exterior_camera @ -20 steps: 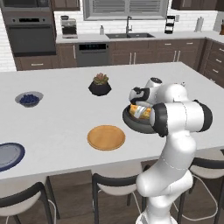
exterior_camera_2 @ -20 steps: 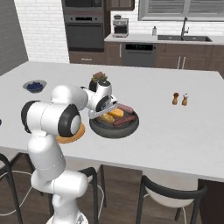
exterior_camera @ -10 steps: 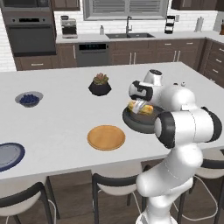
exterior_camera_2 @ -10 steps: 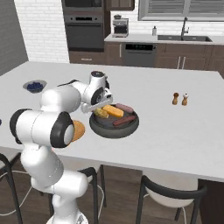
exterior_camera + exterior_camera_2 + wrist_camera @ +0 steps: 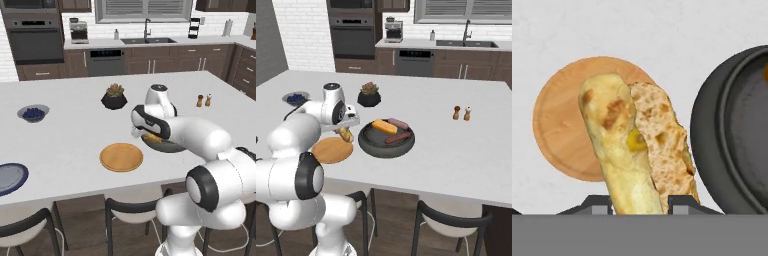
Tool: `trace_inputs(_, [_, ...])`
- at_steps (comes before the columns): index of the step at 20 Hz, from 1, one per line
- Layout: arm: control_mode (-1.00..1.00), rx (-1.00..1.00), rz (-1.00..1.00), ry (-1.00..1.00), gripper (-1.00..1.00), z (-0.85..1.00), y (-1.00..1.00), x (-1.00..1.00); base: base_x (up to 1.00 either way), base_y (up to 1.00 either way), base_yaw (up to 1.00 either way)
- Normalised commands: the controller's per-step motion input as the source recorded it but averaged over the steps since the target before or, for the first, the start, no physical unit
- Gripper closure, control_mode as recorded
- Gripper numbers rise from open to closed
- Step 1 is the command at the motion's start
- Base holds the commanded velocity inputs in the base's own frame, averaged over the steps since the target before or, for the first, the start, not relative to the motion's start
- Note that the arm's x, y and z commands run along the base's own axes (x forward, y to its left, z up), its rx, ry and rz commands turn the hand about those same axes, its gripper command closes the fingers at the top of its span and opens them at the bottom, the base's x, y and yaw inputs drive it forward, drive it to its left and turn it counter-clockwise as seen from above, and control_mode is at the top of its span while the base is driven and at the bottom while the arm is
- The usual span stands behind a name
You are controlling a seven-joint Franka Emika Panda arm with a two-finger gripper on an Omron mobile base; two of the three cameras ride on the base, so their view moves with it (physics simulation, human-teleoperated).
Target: Place one bun and one sausage from the bowl on each plate.
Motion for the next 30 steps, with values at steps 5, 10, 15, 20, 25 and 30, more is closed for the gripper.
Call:
trace_inputs(5, [-1.00, 0.00, -0.26, 0.00, 1.00, 0.00, 0.89, 0.00, 0.00, 0.00, 0.00])
trace_inputs(10, [-1.00, 0.00, -0.25, 0.00, 1.00, -0.01, 0.61, 0.00, 0.00, 0.00, 0.00])
trace_inputs(15, [-1.00, 0.04, -0.25, 0.00, 1.00, -0.12, 0.44, 0.00, 0.00, 0.00, 0.00])
trace_inputs(20, [-1.00, 0.04, -0.18, 0.11, 1.00, -0.21, 0.22, 0.00, 0.00, 0.00, 0.00])
trace_inputs(25, [-1.00, 0.00, -0.07, 0.21, 1.00, -0.41, 0.00, 0.00, 0.00, 0.00, 0.00])
trace_inputs(30, [-1.00, 0.00, -0.04, 0.06, 1.00, -0.31, 0.00, 0.14, 0.00, 0.00, 0.00])
